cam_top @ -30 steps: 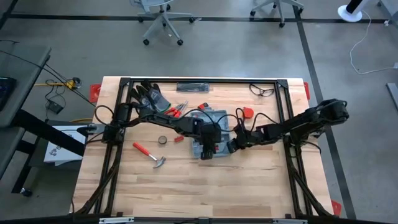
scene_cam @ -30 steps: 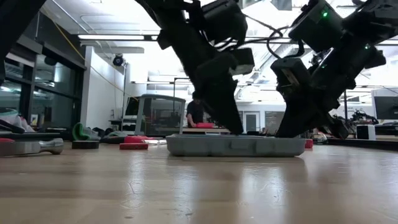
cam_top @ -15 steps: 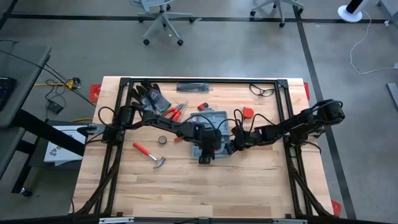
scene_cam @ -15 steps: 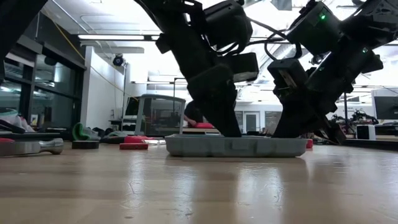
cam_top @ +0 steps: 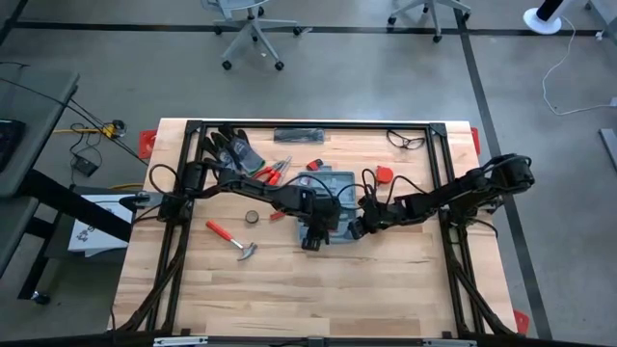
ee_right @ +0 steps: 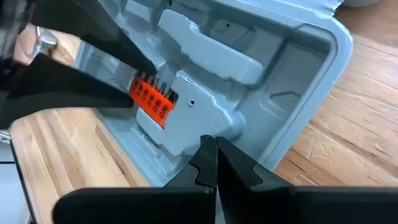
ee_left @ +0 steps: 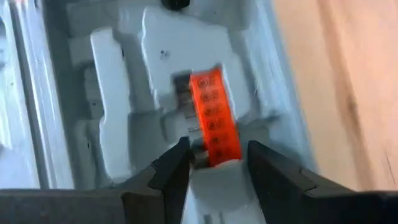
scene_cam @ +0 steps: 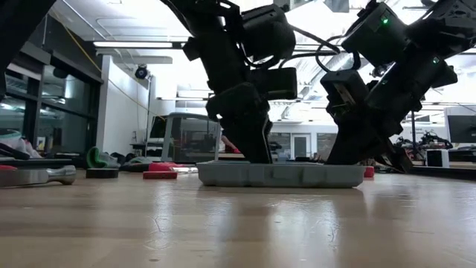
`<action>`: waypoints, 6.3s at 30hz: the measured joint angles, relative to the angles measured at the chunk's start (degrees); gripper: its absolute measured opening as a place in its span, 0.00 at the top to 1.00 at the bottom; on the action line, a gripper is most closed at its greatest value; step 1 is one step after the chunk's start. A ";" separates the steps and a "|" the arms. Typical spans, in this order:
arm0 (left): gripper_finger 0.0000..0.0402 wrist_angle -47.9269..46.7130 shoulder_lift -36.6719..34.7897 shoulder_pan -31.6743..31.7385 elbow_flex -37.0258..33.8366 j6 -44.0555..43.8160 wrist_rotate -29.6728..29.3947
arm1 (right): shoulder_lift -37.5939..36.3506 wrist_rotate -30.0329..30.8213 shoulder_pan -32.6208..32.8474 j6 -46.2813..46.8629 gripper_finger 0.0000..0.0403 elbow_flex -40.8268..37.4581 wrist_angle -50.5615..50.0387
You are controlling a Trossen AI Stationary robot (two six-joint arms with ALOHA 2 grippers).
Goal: Prefit tool cases
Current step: Remove the screwdriver bit set from the gray prefit tool case
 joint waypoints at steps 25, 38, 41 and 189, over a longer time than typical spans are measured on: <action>0.62 -0.02 3.87 0.15 0.63 2.39 1.29 | 0.01 0.00 0.00 -0.43 1.00 -0.07 0.05; 0.64 -3.52 3.76 -0.13 0.55 5.33 2.05 | 0.04 0.01 0.01 -1.28 1.00 0.04 0.22; 0.64 -3.57 3.76 -0.14 0.55 5.69 1.62 | 0.04 0.01 0.02 -1.48 1.00 0.04 0.24; 0.89 -3.60 -0.98 2.92 6.01 -4.15 2.60 | -0.04 2.37 -0.02 2.61 1.00 0.08 -4.87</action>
